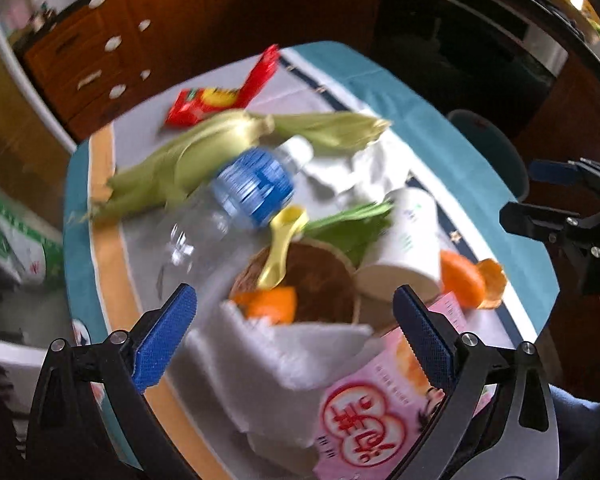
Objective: Collect trash
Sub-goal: 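Move both tools back over the table toward the tissue and peel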
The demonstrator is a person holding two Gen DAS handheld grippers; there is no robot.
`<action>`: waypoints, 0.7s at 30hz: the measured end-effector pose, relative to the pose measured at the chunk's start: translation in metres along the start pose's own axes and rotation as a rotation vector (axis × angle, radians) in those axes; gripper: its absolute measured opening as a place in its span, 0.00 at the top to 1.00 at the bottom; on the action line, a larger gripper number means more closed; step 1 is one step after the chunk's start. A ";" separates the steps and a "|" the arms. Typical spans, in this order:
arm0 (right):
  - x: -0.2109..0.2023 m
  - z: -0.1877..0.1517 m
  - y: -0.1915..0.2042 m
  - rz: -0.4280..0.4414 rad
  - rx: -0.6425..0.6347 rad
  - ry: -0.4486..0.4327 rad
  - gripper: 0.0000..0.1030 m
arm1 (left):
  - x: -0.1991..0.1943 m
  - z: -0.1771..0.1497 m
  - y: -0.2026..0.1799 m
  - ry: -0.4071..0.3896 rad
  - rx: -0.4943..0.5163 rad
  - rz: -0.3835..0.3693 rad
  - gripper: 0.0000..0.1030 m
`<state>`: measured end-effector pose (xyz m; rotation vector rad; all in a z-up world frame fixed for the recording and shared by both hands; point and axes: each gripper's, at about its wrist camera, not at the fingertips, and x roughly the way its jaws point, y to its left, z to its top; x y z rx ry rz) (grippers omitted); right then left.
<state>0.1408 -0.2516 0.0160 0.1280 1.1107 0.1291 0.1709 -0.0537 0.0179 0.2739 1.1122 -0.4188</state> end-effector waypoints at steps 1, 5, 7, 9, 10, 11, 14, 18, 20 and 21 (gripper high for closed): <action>0.002 -0.001 0.004 0.003 -0.003 0.006 0.06 | 0.002 -0.003 0.002 0.005 -0.010 -0.004 0.04; 0.009 -0.005 0.018 0.012 -0.018 0.031 0.06 | 0.009 -0.022 0.014 0.018 -0.041 -0.018 0.04; 0.009 -0.006 0.022 0.011 -0.022 0.035 0.06 | 0.015 -0.033 0.020 0.028 -0.050 -0.015 0.04; 0.012 -0.007 0.025 0.007 -0.026 0.044 0.06 | 0.021 -0.046 0.029 0.045 -0.066 -0.020 0.04; 0.013 -0.007 0.027 0.005 -0.027 0.050 0.06 | 0.022 -0.050 0.032 0.052 -0.076 -0.025 0.04; 0.014 -0.006 0.028 0.004 -0.028 0.053 0.06 | 0.022 -0.056 0.036 0.054 -0.086 -0.031 0.04; 0.017 -0.005 0.035 0.003 -0.037 0.062 0.06 | 0.018 -0.072 0.053 0.044 -0.140 -0.069 0.04; 0.024 -0.003 0.046 -0.002 -0.053 0.072 0.06 | 0.016 -0.090 0.073 0.038 -0.208 -0.095 0.04; 0.027 -0.002 0.051 0.003 -0.055 0.080 0.06 | 0.017 -0.095 0.078 0.040 -0.224 -0.106 0.04; 0.029 -0.001 0.053 0.006 -0.056 0.083 0.06 | 0.018 -0.097 0.080 0.039 -0.228 -0.107 0.04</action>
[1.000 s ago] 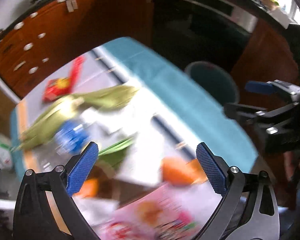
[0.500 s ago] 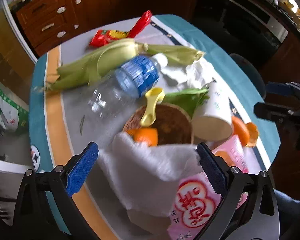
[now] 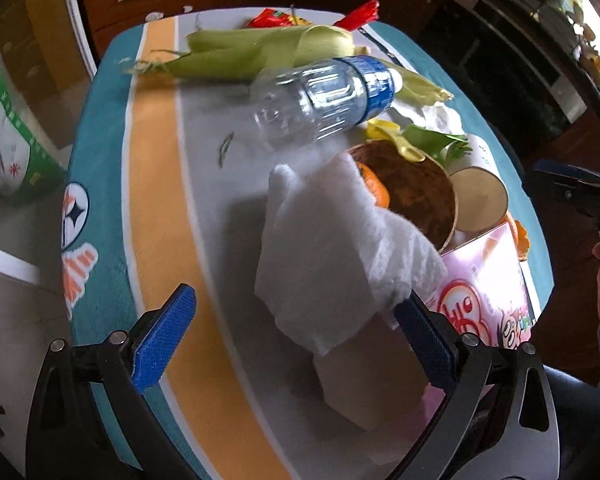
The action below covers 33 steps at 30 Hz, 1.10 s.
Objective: Collect trash
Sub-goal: 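Move both tools back over the table toward the tissue and peel, then grasp the white tissue with the left gripper while the right gripper grasps orange peel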
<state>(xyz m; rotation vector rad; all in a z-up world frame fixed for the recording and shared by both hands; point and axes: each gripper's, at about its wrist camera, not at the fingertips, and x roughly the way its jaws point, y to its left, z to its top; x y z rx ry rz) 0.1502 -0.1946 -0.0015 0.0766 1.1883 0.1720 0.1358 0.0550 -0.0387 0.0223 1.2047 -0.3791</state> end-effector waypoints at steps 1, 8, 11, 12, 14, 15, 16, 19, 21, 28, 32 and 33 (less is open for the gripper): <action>0.002 0.000 0.003 0.003 -0.002 0.002 0.06 | 0.000 -0.001 0.001 -0.002 -0.001 -0.001 0.04; 0.001 0.005 0.026 0.020 -0.025 -0.011 0.06 | 0.007 0.008 -0.009 -0.022 0.016 -0.040 0.04; -0.001 0.015 0.039 0.085 -0.025 -0.025 0.06 | 0.013 0.011 -0.014 -0.036 0.019 -0.091 0.04; 0.000 0.019 0.043 0.109 -0.029 -0.031 0.06 | 0.014 0.012 -0.017 -0.046 0.022 -0.114 0.12; 0.004 0.025 0.053 0.119 -0.036 -0.049 0.06 | 0.011 0.011 -0.021 -0.063 0.033 -0.201 0.42; 0.005 0.027 0.058 0.117 -0.039 -0.054 0.06 | 0.007 0.011 -0.023 -0.068 0.038 -0.233 0.72; 0.008 0.030 0.063 0.124 -0.045 -0.055 0.11 | 0.004 0.011 -0.025 -0.077 0.048 -0.242 0.84; 0.025 0.036 0.077 0.157 -0.051 -0.008 0.42 | -0.003 0.007 -0.026 -0.094 0.081 -0.159 0.92; 0.039 0.040 0.085 0.180 -0.052 0.036 0.58 | -0.001 0.004 -0.017 -0.072 0.061 -0.172 0.92; 0.075 0.041 0.118 0.228 -0.109 0.138 0.63 | 0.006 -0.007 0.020 -0.041 -0.014 -0.170 0.91; 0.090 0.040 0.128 0.221 -0.129 0.172 0.57 | 0.011 -0.008 0.027 -0.028 -0.022 -0.163 0.90; 0.091 0.040 0.131 0.209 -0.137 0.170 0.56 | 0.012 -0.008 0.029 -0.026 -0.025 -0.167 0.89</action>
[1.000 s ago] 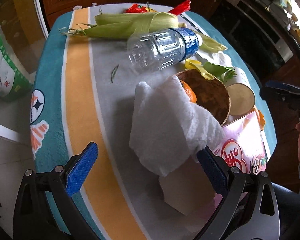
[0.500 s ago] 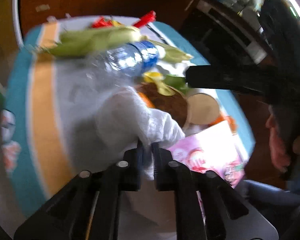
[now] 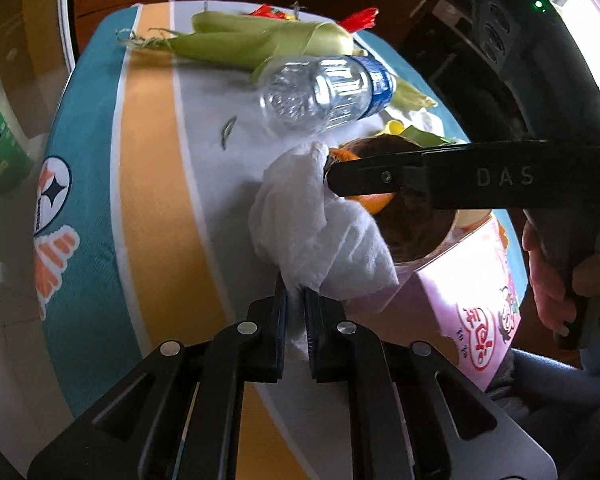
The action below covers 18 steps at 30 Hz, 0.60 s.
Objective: Collect trash
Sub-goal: 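Grasp the white tissue with the left gripper while the right gripper grasps orange peel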
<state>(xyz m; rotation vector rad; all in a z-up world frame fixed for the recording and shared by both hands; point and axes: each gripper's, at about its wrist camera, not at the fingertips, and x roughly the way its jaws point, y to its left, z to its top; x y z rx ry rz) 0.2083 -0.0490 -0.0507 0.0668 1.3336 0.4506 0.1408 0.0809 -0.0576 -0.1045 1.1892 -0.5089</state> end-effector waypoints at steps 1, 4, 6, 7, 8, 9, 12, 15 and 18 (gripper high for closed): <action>0.002 0.001 0.001 -0.010 -0.007 -0.001 0.53 | 0.001 0.000 0.001 0.002 -0.003 -0.001 0.89; 0.006 0.001 0.002 -0.036 -0.019 -0.003 0.50 | 0.005 0.001 0.006 0.013 -0.016 -0.001 0.88; 0.010 0.002 0.004 -0.052 -0.025 -0.005 0.48 | 0.006 0.000 0.006 0.013 -0.016 -0.006 0.88; 0.010 0.001 0.005 -0.062 -0.033 -0.009 0.49 | 0.006 0.000 0.005 0.013 -0.013 -0.004 0.88; 0.009 0.000 0.009 -0.083 -0.054 -0.022 0.54 | 0.007 0.000 0.004 0.013 -0.012 -0.002 0.88; 0.008 -0.001 0.012 -0.107 -0.075 -0.035 0.59 | 0.007 0.000 0.005 0.012 -0.011 -0.001 0.88; -0.003 -0.002 0.021 -0.133 -0.128 -0.075 0.77 | 0.005 -0.003 0.009 0.012 -0.020 -0.005 0.88; -0.019 -0.001 0.019 -0.099 -0.115 -0.100 0.82 | 0.004 -0.004 0.011 0.011 -0.027 0.000 0.87; -0.041 -0.001 0.015 -0.064 -0.096 -0.141 0.83 | 0.003 -0.005 0.011 0.010 -0.025 0.013 0.88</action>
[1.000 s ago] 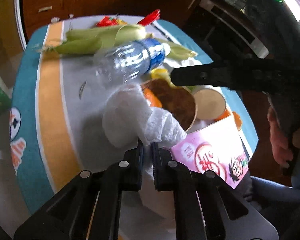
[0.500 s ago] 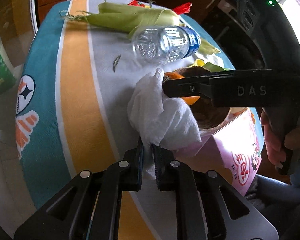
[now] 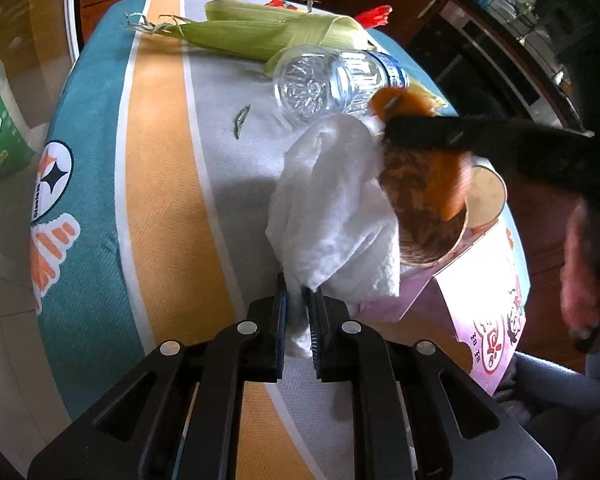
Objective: Collect trash
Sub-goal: 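Grasp the white tissue with the left gripper while the right gripper grasps orange peel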
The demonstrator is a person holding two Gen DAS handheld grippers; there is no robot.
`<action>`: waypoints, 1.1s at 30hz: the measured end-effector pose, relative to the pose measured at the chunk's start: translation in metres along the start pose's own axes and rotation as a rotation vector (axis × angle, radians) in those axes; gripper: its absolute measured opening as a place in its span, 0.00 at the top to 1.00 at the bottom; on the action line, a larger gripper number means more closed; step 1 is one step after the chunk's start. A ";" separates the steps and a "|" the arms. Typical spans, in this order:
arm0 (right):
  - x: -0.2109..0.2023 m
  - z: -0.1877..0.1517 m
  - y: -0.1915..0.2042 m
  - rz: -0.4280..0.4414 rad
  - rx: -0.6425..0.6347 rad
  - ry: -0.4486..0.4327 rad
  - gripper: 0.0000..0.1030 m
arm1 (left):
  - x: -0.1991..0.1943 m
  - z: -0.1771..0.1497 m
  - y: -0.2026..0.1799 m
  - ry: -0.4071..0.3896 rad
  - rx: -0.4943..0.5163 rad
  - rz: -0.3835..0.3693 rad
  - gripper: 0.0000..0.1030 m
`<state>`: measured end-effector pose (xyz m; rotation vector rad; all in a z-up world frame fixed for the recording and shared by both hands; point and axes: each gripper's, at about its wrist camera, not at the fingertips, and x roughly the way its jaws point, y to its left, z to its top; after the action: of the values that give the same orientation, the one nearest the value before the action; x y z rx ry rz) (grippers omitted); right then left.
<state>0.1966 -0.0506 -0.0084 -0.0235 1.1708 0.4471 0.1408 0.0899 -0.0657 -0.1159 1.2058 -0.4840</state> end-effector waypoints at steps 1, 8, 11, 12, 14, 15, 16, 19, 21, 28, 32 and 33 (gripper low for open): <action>-0.008 0.002 -0.002 0.008 0.009 -0.016 0.83 | 0.000 0.000 -0.001 0.001 0.001 0.005 0.87; -0.037 0.005 -0.024 -0.007 0.068 -0.079 0.82 | -0.012 0.004 -0.001 -0.016 -0.031 0.057 0.50; -0.033 -0.003 -0.026 -0.009 0.076 -0.064 0.82 | -0.039 0.002 0.002 -0.079 -0.047 0.036 0.36; -0.031 -0.005 -0.028 -0.006 0.080 -0.061 0.82 | -0.045 0.002 0.003 -0.092 -0.048 0.030 0.33; -0.030 -0.009 -0.029 0.004 0.086 -0.058 0.82 | -0.057 0.003 0.002 -0.118 -0.052 0.022 0.26; -0.030 -0.009 -0.030 0.009 0.087 -0.059 0.82 | -0.059 0.004 0.001 -0.123 -0.047 0.023 0.20; -0.031 -0.011 -0.030 0.011 0.088 -0.061 0.82 | -0.060 0.007 -0.001 -0.123 -0.038 0.029 0.16; -0.034 -0.013 -0.030 0.016 0.089 -0.068 0.82 | -0.057 0.015 -0.010 -0.120 -0.012 0.062 0.10; -0.037 -0.015 -0.030 0.017 0.087 -0.073 0.81 | -0.050 0.019 -0.011 -0.105 -0.007 0.052 0.05; -0.044 -0.021 -0.037 0.014 0.098 -0.082 0.81 | 0.010 0.020 -0.004 0.037 0.030 0.181 0.04; -0.048 -0.024 -0.043 0.010 0.108 -0.089 0.81 | 0.009 0.016 -0.015 -0.001 0.067 0.211 0.36; -0.049 -0.025 -0.046 0.012 0.118 -0.092 0.81 | 0.006 0.015 -0.019 -0.003 0.082 0.218 0.67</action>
<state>0.1754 -0.1152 0.0160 0.1052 1.1055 0.3856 0.1505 0.0676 -0.0587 0.0844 1.1786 -0.3417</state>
